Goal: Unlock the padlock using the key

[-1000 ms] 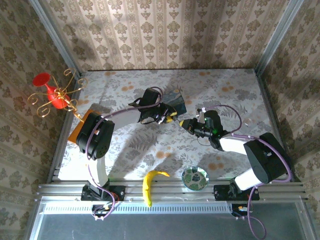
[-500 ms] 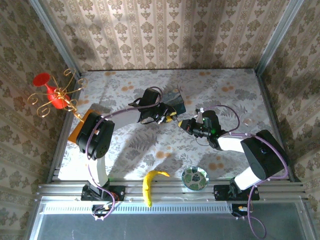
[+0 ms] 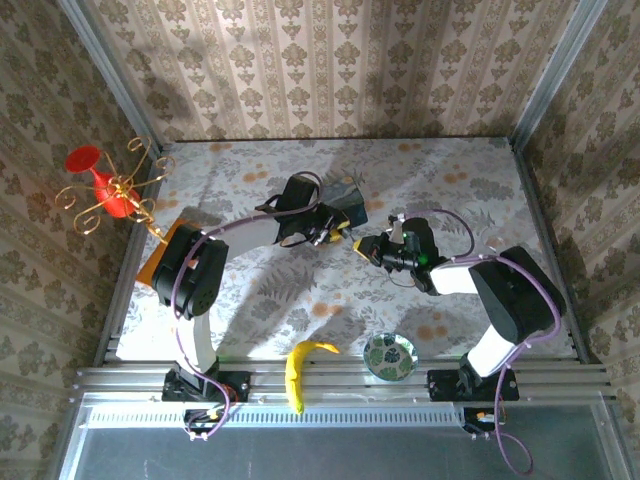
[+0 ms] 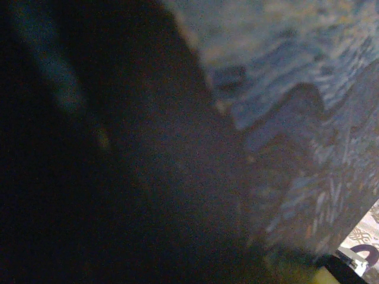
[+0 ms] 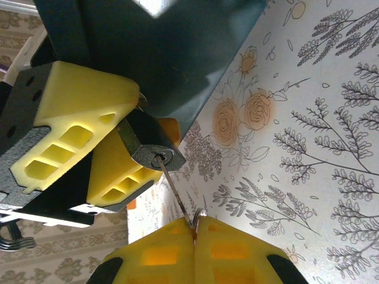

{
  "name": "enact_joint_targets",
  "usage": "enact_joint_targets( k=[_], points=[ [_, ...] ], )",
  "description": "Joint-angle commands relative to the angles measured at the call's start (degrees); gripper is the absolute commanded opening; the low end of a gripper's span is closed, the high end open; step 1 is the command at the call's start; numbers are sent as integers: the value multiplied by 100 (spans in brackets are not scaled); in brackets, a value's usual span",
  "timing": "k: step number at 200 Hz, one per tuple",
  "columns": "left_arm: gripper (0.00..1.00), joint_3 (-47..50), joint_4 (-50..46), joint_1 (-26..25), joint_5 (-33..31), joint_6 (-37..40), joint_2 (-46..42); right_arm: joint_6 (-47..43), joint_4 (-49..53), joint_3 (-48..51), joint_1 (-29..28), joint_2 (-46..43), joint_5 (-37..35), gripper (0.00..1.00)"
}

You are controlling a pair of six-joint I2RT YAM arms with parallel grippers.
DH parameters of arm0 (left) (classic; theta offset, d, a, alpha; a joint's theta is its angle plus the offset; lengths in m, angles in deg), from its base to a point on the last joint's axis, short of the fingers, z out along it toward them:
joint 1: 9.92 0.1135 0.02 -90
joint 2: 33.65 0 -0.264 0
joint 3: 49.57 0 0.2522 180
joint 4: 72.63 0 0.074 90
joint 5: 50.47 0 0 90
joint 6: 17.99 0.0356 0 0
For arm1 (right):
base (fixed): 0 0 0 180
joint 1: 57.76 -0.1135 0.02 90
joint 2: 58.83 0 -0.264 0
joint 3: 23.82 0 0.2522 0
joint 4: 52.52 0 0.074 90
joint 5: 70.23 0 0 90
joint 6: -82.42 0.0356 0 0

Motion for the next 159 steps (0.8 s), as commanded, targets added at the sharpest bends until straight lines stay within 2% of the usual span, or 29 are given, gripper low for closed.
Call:
enact_joint_targets(
  k=[1, 70, 114, 136, 141, 159],
  points=[
    [0, -103, -404, -152, 695, 206, -23, 310, -702, -208, 186, 216, 46, 0],
    [0, -202, -870, -132, 695, 521, -14, 77, -529, -526, 365, 364, 525, 0],
    [0, -324, -1123, -164, 696, 541, 3, -324, -54, -745, 228, 249, 219, 0],
    [0, -337, -1041, -185, 691, 410, 63, -602, 299, -915, 27, 252, 44, 0],
    [0, -326, -1014, -193, 856, 359, 65, -628, 350, -942, -22, 269, 15, 0],
    [0, -237, -796, -202, 845, 178, 48, -618, 279, -883, -119, 329, -108, 0]
  ],
)
